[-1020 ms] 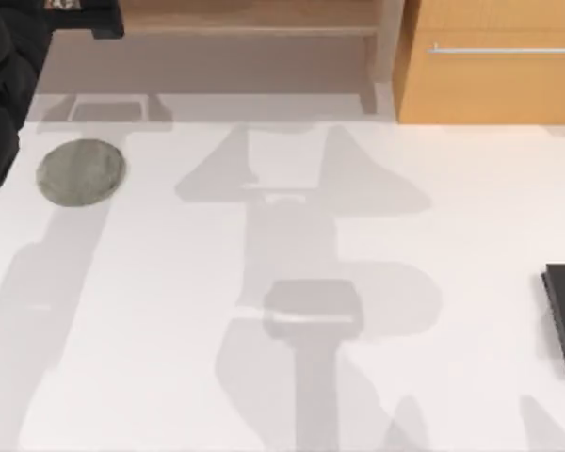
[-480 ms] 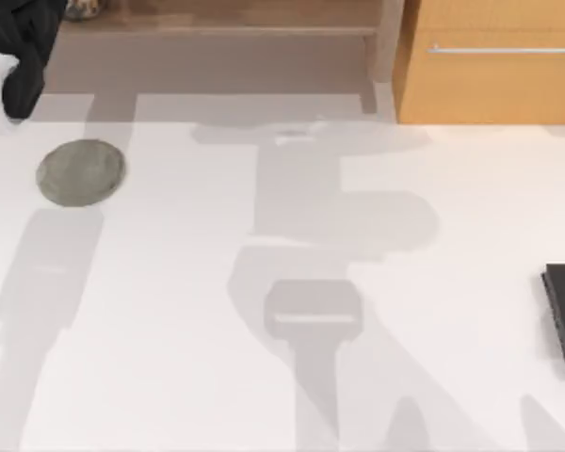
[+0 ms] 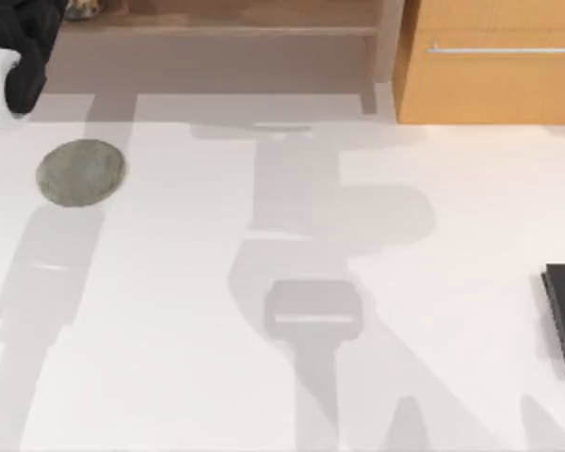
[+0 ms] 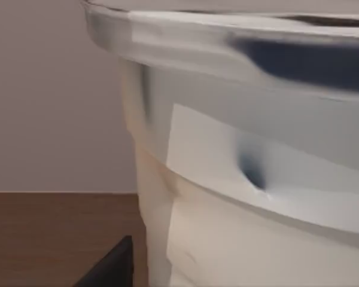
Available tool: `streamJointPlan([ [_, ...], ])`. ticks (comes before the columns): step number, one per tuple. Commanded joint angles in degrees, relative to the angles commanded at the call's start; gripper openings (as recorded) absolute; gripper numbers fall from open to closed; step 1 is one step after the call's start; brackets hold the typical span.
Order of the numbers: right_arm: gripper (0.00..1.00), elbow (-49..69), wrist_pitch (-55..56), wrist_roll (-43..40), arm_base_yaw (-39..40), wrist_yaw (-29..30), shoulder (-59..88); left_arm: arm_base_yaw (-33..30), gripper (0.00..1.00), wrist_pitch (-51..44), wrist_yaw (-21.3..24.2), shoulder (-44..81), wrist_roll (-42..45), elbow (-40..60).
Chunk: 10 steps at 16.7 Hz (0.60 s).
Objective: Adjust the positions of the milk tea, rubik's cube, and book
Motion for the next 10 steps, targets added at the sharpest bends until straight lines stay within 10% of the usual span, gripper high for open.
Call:
streamJointPlan([
  [10,1.00,0.00,0.00,0.00,0.00,0.00,0.00,0.00,0.10,0.00,0.00,0.00,0.00,0.00],
])
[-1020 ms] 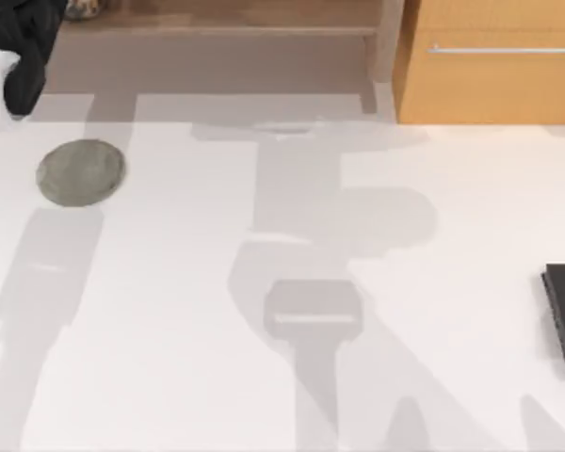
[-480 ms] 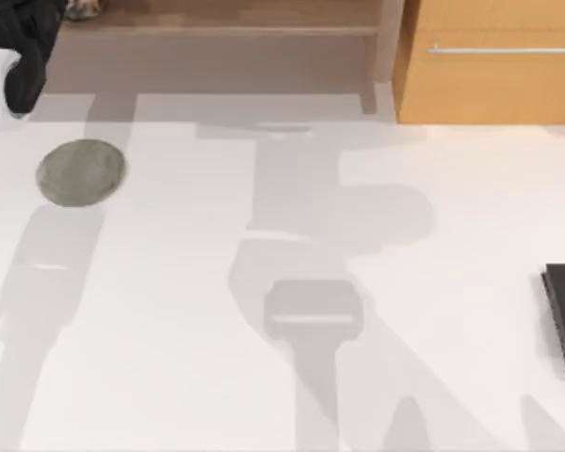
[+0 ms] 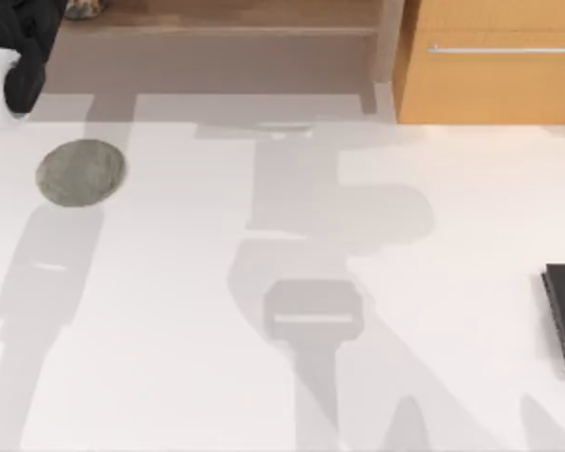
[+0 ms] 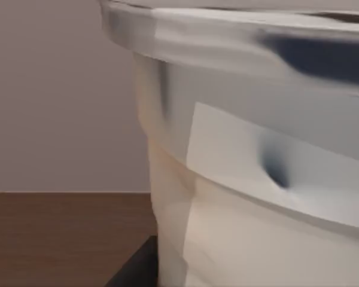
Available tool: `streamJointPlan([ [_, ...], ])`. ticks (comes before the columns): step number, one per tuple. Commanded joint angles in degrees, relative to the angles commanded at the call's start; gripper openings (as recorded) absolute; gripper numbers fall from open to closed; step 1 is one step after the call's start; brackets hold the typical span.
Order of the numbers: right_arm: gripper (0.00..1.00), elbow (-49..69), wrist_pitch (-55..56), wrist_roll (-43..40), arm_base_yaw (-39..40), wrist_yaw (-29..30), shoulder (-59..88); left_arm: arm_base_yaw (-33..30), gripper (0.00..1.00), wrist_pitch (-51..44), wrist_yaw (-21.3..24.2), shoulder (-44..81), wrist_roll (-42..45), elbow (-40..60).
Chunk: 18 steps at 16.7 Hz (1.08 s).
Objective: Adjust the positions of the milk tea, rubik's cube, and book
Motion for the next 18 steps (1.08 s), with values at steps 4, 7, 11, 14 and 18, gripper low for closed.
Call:
streamJointPlan([
  [4,1.00,0.00,0.00,0.00,0.00,0.00,0.00,0.00,0.00,0.00,0.00,0.00,0.00,0.00],
  [7,1.00,0.00,0.00,0.00,0.00,0.00,0.00,0.00,0.00,0.00,0.00,0.00,0.00,0.00],
  [11,1.00,0.00,0.00,0.00,0.00,0.00,0.00,-0.20,0.00,0.05,-0.01,-0.26,0.09,-0.16],
  [14,1.00,0.00,0.00,0.00,0.00,0.00,0.00,-0.27,0.00,0.75,-0.39,-3.49,0.15,-3.91],
  [18,1.00,0.00,0.00,0.00,0.00,0.00,0.00,-0.75,0.00,2.60,-1.01,-10.93,0.18,-13.44],
])
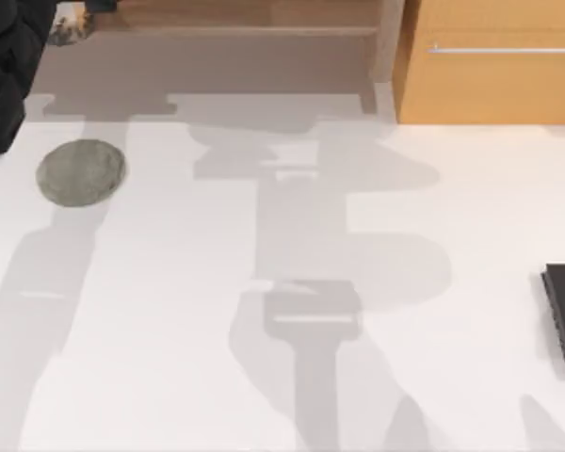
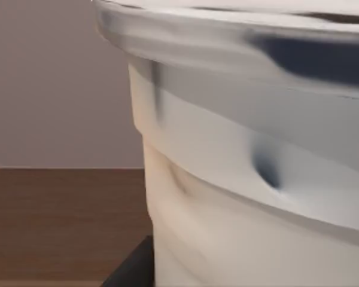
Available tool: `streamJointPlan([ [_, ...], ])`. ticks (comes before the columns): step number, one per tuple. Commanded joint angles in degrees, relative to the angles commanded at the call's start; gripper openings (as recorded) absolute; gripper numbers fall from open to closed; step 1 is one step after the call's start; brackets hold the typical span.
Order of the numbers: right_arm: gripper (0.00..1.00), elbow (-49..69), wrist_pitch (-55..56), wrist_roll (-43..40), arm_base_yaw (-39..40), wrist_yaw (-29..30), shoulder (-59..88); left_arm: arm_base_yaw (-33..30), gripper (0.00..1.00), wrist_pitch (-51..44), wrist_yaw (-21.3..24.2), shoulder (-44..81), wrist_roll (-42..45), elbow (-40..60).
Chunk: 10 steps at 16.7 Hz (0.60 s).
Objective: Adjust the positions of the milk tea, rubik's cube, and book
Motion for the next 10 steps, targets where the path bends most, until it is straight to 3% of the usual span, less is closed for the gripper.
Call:
streamJointPlan([
  [4,1.00,0.00,0.00,0.00,0.00,0.00,0.00,-0.52,0.00,1.53,-0.35,-5.26,0.00,-6.73],
  [10,1.00,0.00,0.00,0.00,0.00,0.00,0.00,-0.34,0.00,2.24,-0.33,-5.43,0.74,-7.32],
])
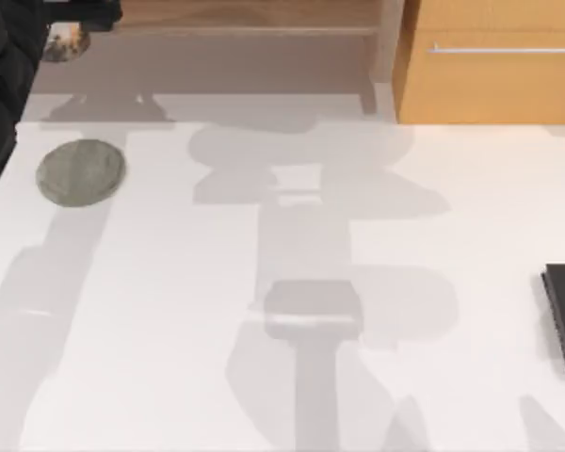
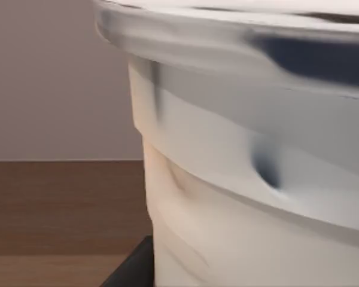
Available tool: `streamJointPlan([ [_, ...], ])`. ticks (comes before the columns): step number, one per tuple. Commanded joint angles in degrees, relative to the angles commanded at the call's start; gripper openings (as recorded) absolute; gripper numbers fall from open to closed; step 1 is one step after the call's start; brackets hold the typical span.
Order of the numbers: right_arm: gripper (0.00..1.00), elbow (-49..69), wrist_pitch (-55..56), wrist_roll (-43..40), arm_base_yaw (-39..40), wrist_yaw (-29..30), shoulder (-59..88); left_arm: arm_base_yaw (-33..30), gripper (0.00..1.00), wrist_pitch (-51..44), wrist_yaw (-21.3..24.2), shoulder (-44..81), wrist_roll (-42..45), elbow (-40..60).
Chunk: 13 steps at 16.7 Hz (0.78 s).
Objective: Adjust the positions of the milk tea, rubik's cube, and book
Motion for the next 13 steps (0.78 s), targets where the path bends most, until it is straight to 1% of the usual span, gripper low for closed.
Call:
streamJointPlan([
  [3,1.00,0.00,0.00,0.00,0.00,0.00,0.00,-0.48,0.00,5.57,0.43,-1.68,2.78,-3.25],
  [7,1.00,0.00,0.00,0.00,0.00,0.00,0.00,0.07,0.00,19.53,1.19,2.17,5.28,-9.96],
  [10,1.00,0.00,0.00,0.00,0.00,0.00,0.00,1.36,0.00,26.58,1.81,9.90,3.41,-13.23],
  [13,1.00,0.00,0.00,0.00,0.00,0.00,0.00,2.14,0.00,28.50,2.79,14.91,0.28,-13.60],
])
